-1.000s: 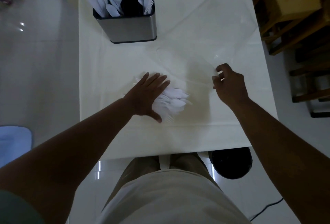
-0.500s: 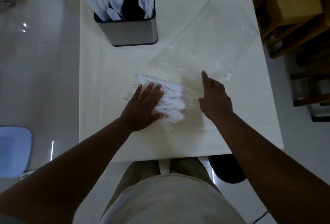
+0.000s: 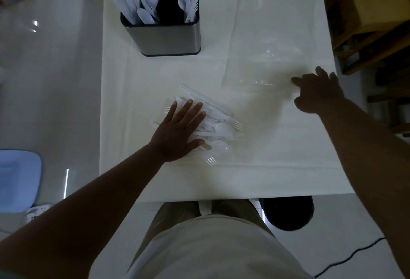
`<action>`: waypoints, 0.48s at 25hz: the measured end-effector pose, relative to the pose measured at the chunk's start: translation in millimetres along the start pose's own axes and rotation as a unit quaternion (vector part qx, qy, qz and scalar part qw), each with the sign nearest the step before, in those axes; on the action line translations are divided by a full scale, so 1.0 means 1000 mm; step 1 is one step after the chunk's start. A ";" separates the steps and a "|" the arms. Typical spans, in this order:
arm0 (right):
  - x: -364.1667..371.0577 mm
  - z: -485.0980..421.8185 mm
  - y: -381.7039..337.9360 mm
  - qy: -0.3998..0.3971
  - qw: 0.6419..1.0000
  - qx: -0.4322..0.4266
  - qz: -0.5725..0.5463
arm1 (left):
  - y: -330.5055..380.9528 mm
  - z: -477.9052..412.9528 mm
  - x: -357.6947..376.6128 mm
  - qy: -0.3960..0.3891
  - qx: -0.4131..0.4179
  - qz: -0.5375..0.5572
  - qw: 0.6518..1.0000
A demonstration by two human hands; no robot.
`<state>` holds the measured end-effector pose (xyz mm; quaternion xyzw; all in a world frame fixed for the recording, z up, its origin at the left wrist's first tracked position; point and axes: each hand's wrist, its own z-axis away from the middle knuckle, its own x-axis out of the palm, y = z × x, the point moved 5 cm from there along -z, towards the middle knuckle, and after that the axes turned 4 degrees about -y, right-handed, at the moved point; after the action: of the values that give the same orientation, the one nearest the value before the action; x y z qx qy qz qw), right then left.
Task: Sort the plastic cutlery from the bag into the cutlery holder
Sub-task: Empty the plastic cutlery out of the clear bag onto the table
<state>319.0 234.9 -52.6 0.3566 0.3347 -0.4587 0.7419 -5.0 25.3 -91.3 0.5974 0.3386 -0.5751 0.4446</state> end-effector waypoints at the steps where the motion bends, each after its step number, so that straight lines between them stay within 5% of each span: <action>1: 0.005 0.001 -0.003 -0.001 1.000 -0.007 0.013 | -0.001 0.001 -0.001 0.002 -0.002 0.001 1.000; 5: 0.021 0.026 -0.052 0.104 0.988 -0.101 -0.045 | -0.003 0.006 -0.003 0.002 -0.030 0.006 1.000; 12: 0.057 0.026 -0.068 0.063 0.987 -0.114 -0.089 | -0.020 0.037 -0.005 -0.024 -0.089 0.021 0.996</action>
<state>281.5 165.6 -101.5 0.2670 0.4615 -0.4581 0.7113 -38.2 -0.4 -86.8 0.5485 0.3648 -0.5478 0.5158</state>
